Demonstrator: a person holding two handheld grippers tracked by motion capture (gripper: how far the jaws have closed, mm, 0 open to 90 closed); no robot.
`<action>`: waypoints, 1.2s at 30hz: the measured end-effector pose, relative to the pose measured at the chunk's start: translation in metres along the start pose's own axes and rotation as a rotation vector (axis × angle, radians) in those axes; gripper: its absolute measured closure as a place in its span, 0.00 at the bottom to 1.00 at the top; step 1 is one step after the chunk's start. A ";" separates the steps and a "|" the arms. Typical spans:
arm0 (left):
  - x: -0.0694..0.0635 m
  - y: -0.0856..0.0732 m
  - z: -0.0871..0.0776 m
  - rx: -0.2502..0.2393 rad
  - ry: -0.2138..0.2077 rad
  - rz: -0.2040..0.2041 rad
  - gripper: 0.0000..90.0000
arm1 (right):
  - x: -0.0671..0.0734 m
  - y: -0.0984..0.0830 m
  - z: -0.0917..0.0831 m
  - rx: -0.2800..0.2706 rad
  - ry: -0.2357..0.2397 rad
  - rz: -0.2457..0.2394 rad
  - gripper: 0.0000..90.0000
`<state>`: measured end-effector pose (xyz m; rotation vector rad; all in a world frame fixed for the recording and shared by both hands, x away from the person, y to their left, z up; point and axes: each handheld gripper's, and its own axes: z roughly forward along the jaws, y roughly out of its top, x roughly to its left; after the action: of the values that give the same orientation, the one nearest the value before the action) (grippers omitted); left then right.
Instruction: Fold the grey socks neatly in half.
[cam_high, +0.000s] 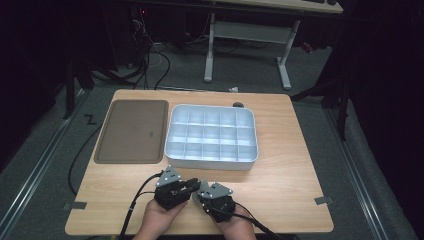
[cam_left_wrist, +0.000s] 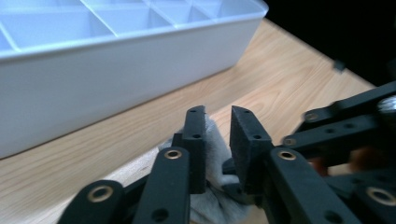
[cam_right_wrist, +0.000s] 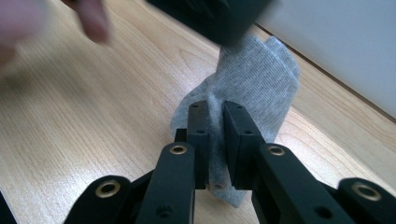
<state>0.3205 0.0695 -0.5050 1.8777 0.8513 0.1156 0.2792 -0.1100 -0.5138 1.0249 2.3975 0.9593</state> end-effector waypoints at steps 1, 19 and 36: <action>0.001 -0.001 0.005 0.018 0.007 0.000 0.84 | 0.000 0.000 0.000 -0.002 0.000 0.002 0.91; 0.002 -0.014 0.020 0.083 0.122 0.078 0.94 | -0.004 -0.005 -0.001 -0.061 0.045 0.076 0.79; 0.003 -0.013 0.019 0.085 0.119 0.072 0.94 | -0.033 -0.007 -0.016 -0.100 0.067 0.264 0.71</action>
<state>0.3249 0.0596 -0.5260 1.9976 0.8818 0.2409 0.2892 -0.1455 -0.5049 1.3125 2.2785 1.2077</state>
